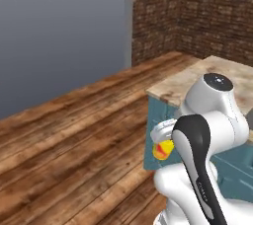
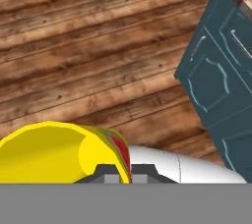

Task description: Pick the cup and bowl from the counter and place them on the counter next to the sink.

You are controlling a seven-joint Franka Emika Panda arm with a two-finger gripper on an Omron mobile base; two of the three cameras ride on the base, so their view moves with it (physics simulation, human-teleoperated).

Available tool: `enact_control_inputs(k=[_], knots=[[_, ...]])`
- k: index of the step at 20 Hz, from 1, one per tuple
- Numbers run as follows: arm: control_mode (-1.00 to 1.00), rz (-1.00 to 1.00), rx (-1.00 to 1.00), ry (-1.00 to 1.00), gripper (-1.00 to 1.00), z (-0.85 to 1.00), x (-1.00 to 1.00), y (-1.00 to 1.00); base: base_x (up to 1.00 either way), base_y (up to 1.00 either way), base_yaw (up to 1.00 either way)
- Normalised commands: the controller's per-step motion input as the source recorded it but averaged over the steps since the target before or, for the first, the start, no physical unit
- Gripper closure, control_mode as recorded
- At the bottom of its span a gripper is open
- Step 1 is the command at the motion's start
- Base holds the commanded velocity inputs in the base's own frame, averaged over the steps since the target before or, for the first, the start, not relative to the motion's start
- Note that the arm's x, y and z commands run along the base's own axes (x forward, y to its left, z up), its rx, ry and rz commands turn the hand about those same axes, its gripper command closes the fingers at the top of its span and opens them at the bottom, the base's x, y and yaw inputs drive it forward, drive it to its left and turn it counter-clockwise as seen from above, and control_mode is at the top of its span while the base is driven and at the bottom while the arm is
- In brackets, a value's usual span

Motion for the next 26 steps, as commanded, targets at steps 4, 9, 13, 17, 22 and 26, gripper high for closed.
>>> enact_control_inputs(k=[4,9,13,17,22,26], knots=[[1.00,0.00,0.00,0.00,1.00,0.00,0.00,0.00,-0.34,0.00,-0.61],[1.00,0.00,0.00,0.00,1.00,0.00,0.00,0.00,-0.20,0.00,-0.64],[1.00,0.00,0.00,0.00,1.00,0.00,0.00,0.00,-0.11,0.00,-0.57],[1.00,0.00,0.00,0.00,1.00,0.00,0.00,0.00,-0.02,0.00,-0.46],[1.00,0.00,0.00,0.00,1.00,0.00,0.00,0.00,0.03,-0.02,-0.11],[1.00,0.00,0.00,0.00,1.00,0.00,0.00,0.00,0.38,0.03,0.00]])
